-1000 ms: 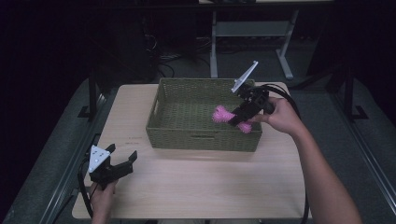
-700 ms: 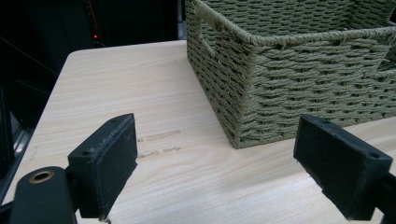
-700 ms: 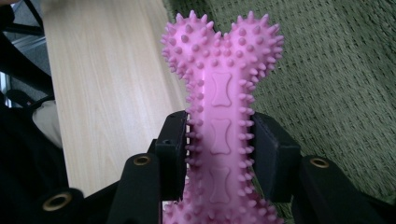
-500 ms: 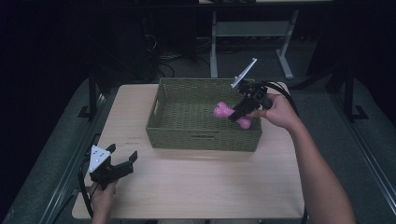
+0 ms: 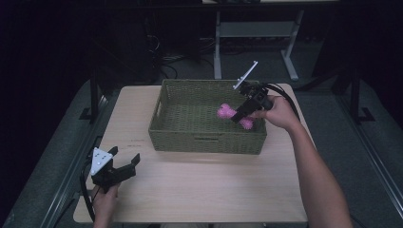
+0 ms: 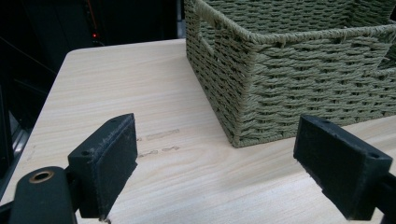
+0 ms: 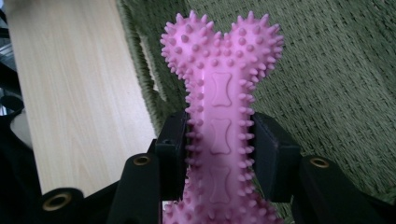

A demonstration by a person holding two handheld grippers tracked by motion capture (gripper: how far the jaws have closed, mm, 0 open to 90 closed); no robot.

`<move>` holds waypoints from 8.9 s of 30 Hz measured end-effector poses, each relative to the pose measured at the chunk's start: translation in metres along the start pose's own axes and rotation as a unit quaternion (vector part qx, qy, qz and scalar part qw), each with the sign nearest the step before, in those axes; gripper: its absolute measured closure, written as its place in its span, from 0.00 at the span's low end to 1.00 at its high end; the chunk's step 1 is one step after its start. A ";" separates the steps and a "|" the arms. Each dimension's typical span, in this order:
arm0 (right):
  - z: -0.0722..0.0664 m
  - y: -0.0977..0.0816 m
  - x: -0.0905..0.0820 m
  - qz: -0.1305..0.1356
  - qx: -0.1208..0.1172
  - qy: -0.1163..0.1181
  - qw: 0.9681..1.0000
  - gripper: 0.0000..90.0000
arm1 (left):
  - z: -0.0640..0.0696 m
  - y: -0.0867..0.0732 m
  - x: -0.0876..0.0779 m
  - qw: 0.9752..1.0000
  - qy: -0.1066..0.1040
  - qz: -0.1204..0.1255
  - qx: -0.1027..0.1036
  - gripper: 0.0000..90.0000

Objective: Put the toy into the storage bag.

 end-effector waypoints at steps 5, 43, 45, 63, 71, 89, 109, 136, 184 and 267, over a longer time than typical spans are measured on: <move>0.004 0.000 0.004 -0.002 0.006 -0.001 1.000 0.64 | 0.000 0.000 0.000 1.000 -0.001 -0.004 0.001 0.14; 0.022 -0.016 0.048 -0.023 0.043 0.012 0.999 0.64 | 0.000 0.000 0.000 1.000 -0.003 -0.003 0.000 0.14; 0.021 -0.017 0.050 -0.028 0.042 0.010 0.999 0.64 | 0.000 0.000 0.000 1.000 -0.005 -0.003 0.000 0.14; 0.018 -0.021 0.057 -0.022 0.045 0.022 0.999 0.64 | 0.002 0.000 0.001 1.000 -0.005 -0.001 0.002 0.14; 0.018 -0.017 0.046 0.010 0.054 0.014 0.998 0.60 | 0.002 0.000 0.000 1.000 -0.005 -0.001 0.001 0.14; 0.011 -0.018 0.033 0.012 0.054 0.000 0.998 0.50 | 0.002 0.001 0.000 1.000 -0.005 0.000 0.001 0.14; -0.012 -0.016 0.007 0.035 0.035 -0.014 0.999 0.44 | 0.002 0.000 0.000 1.000 -0.004 -0.001 0.001 0.14; -0.055 -0.024 -0.019 0.065 0.006 -0.014 0.998 0.37 | 0.003 0.000 -0.001 1.000 -0.004 -0.001 0.002 0.14; -0.097 -0.083 0.004 0.083 -0.008 -0.010 0.997 0.33 | 0.005 0.000 0.000 1.000 -0.006 -0.001 0.003 0.14; -0.116 -0.219 0.036 0.162 0.083 -0.075 0.980 0.32 | 0.012 -0.001 0.002 1.000 -0.014 -0.007 0.014 0.14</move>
Point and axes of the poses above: each handheld gripper's, and its own axes: x roughly forward along the jaws, y roughly out of its top, z roughly to its right, the point moved 4 cm from there along x, roughly forward along the jaws, and after that the axes turned 3 degrees about z, right-handed, at the moved point
